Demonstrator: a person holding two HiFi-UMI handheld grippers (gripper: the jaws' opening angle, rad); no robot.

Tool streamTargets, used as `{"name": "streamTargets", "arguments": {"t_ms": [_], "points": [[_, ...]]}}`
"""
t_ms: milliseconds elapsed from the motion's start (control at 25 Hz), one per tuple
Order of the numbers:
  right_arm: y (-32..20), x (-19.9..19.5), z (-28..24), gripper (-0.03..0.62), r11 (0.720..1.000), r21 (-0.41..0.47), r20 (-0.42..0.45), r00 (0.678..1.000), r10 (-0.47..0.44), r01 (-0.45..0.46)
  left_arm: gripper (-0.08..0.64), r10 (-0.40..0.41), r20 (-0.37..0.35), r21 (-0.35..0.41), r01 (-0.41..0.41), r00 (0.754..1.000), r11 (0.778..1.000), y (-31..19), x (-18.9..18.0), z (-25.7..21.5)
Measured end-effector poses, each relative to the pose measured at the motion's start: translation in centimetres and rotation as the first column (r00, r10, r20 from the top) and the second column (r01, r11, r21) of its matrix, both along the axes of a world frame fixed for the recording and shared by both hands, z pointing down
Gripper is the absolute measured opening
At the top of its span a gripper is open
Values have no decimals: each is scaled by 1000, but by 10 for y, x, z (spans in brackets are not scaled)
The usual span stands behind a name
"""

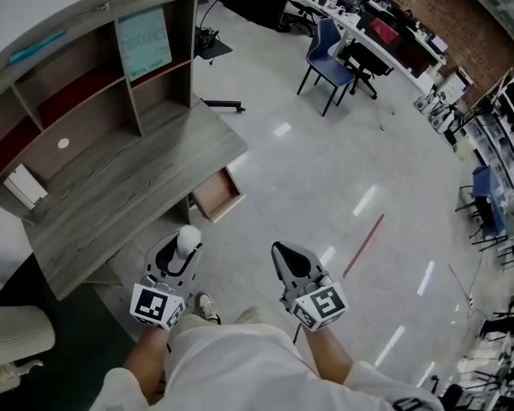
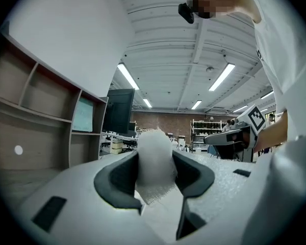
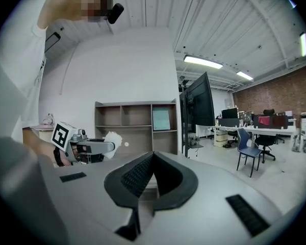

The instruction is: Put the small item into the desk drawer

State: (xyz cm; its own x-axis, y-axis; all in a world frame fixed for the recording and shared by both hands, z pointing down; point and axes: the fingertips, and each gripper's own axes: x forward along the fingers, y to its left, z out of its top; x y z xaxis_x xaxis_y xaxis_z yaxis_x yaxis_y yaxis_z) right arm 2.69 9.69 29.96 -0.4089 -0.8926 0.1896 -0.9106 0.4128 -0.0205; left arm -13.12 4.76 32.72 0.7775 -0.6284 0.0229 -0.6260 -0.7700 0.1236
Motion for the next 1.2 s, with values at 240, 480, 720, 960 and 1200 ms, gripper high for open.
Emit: {"name": "streamTargets", "arguments": {"t_ms": [240, 480, 720, 960, 1200], "points": [[-35, 9, 7, -2, 1000, -21, -4, 1000, 4, -4, 170, 53, 18, -32, -52, 998, 998, -27, 29, 8], [-89, 39, 11, -2, 999, -18, 10, 999, -48, 48, 170, 6, 53, -19, -5, 999, 1000, -60, 58, 10], [-152, 60, 22, -2, 984, -20, -12, 984, -179, 178, 170, -116, 110, -34, 121, 987, 992, -107, 71, 16], [-191, 71, 47, -2, 961, -63, 26, 963, -268, 269, 170, -219, 191, -50, 232, 957, 971, -140, 70, 32], [-203, 61, 100, -2, 918, -159, 77, 932, -354, 362, 170, -245, 314, -56, 275, 917, 960, -155, 62, 53]]}}
